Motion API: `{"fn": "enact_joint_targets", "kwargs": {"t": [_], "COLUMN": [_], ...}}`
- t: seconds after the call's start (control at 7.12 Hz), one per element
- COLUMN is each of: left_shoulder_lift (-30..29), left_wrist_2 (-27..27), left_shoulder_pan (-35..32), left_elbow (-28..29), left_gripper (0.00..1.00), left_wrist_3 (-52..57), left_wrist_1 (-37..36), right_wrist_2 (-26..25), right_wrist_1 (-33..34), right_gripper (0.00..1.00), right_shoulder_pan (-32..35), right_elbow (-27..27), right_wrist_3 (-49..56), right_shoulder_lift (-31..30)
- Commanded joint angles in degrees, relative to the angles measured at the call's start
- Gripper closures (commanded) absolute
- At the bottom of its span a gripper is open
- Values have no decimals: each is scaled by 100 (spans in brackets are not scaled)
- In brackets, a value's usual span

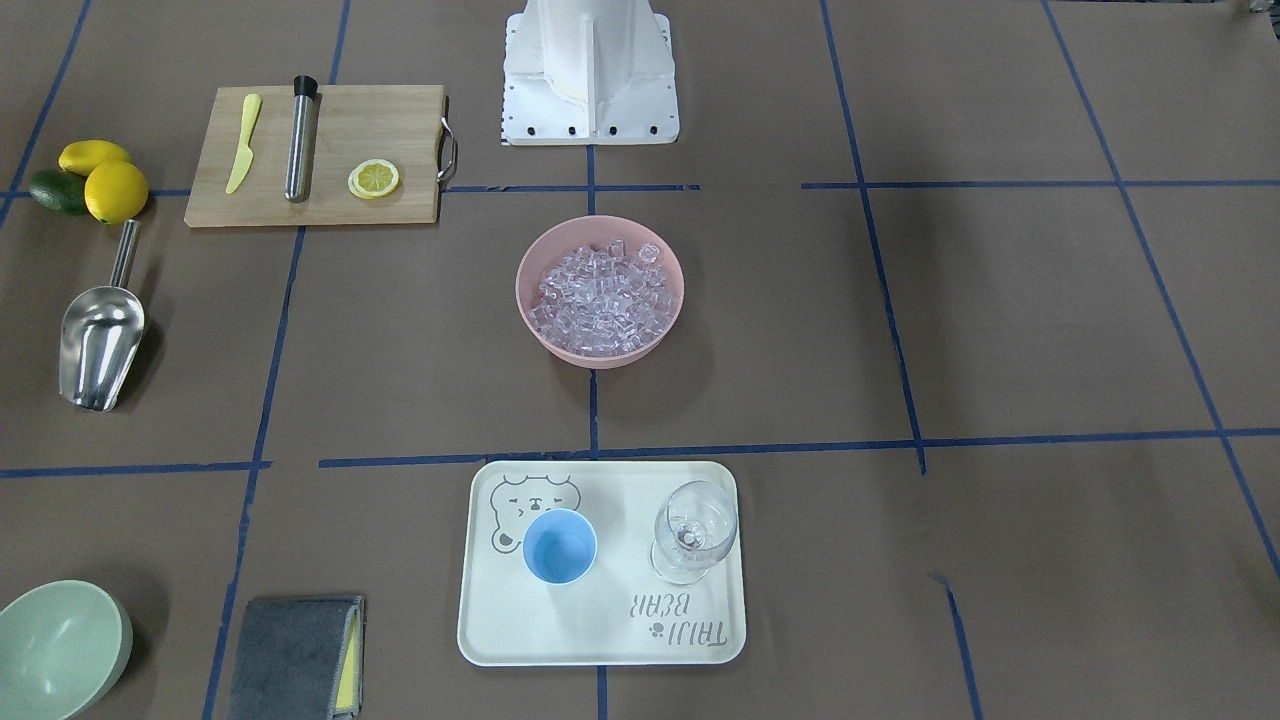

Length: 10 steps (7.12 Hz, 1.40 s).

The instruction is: Put ice in cup with scoop

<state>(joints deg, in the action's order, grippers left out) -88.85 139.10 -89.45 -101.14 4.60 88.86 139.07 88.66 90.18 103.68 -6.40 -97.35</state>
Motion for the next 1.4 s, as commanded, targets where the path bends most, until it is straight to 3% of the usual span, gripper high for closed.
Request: {"fn": "enact_joint_targets", "kwargs": {"t": [0.0,0.28,0.56,0.84,1.12,1.26], "left_shoulder_lift": [-18,-1,-9,35,-167,-402], "left_wrist_2": [273,600,574,530,478,477], "left_shoulder_pan": [68,146,549,1235,1882,2244], "left_elbow": [-380,-266,-82,-107,67,434], "left_gripper": [0,0,0,0,0,0], "left_wrist_3": [15,-3,-396,-775,-680,-593], "left_wrist_1": [1003,2368,3361,3682,4653,5085], "right_wrist_2": [85,102,120,103,51,50], "right_wrist_1": [28,-6,-94,-899,-2678,-3018], "right_gripper": [0,0,0,0,0,0], "right_shoulder_pan": [-9,-78,-341,-876,-1473,-1711], "right_elbow": [108,-23,-6,-15,-15,-15], "right_wrist_3": [7,-10,-491,-1244,-2754,-3318], "right_shoulder_lift": [302,279,199,-20,-519,-574]}}
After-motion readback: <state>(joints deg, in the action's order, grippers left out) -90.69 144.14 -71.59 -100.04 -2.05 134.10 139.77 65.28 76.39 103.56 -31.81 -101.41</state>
